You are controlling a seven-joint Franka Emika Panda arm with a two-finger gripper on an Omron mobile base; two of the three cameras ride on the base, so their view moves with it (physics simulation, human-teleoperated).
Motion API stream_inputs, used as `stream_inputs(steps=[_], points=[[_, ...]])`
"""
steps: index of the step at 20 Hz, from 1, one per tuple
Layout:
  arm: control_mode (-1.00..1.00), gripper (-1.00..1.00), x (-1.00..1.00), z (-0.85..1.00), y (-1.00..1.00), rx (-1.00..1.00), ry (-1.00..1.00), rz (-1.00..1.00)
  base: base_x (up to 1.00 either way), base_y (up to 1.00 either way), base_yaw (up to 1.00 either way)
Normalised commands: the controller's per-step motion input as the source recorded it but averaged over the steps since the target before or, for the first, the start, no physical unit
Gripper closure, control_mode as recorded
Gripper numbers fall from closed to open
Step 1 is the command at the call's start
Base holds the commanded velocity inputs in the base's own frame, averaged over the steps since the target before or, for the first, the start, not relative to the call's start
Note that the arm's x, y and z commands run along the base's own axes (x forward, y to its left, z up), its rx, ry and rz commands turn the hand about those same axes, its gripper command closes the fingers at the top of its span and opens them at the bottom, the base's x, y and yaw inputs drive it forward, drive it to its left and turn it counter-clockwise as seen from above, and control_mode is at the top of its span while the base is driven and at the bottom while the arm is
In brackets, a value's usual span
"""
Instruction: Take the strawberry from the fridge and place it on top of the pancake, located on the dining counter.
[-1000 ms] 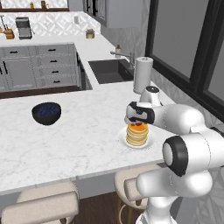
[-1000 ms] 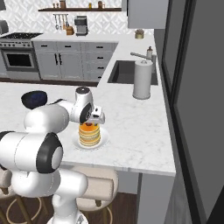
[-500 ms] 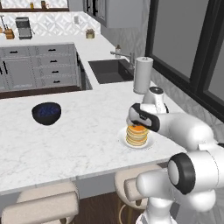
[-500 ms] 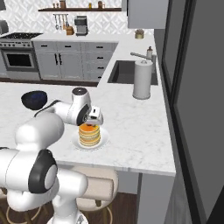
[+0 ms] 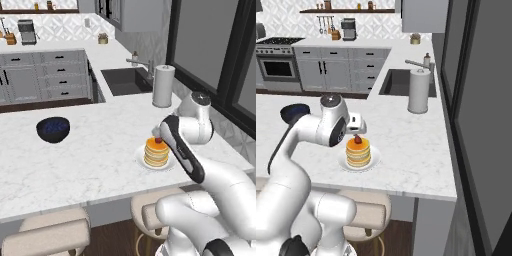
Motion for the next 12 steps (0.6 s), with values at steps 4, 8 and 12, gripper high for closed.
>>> stream_inputs(steps=[4, 8, 12], points=[[-1.0, -1.0, -0.99, 1.0, 0.12, -0.02, -0.35, 0.07, 0.0, 0.0, 0.0], [-1.0, -1.0, -0.76, 0.97, 0.1, -0.04, -0.1, 0.04, 0.0, 0.0, 0.0], [-1.0, -1.0, -0.91, 1.0, 0.0, -0.04, -0.04, 0.02, 0.0, 0.0, 0.0]])
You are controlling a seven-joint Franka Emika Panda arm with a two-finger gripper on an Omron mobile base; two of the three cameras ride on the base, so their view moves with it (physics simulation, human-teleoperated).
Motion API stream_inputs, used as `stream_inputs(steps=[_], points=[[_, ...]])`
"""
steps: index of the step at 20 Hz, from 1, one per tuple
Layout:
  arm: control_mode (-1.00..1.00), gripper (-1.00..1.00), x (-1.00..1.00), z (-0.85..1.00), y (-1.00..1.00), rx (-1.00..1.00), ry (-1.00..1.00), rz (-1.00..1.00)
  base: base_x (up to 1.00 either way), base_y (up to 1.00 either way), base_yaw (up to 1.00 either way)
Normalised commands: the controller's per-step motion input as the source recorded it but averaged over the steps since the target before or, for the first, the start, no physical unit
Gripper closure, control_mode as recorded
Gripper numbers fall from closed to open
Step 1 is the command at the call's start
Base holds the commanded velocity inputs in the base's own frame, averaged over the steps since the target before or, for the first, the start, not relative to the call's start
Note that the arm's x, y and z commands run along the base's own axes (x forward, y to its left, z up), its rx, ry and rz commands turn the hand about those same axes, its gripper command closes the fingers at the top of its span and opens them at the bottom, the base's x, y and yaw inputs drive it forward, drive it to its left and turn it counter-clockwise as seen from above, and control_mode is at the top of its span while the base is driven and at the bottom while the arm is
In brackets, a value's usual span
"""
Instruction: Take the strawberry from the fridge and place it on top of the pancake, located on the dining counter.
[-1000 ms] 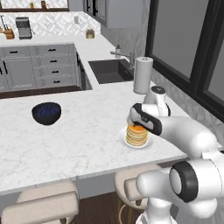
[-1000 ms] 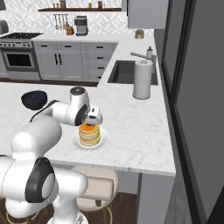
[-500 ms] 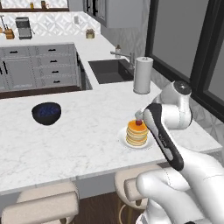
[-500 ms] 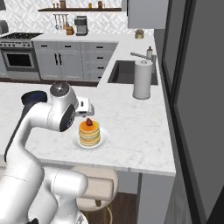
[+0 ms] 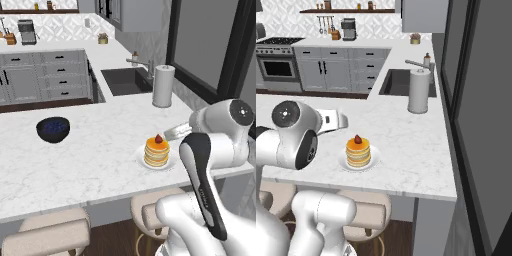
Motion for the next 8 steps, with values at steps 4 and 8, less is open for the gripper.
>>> stream_inputs(steps=[4, 8], points=[[-1.0, -1.0, -0.84, 0.85, 0.03, -0.05, -0.01, 0.0, 0.0, 0.0, 0.0], [-1.0, -1.0, -0.53, 0.44, 0.23, 0.0, -0.06, -0.12, 0.0, 0.0, 0.0]])
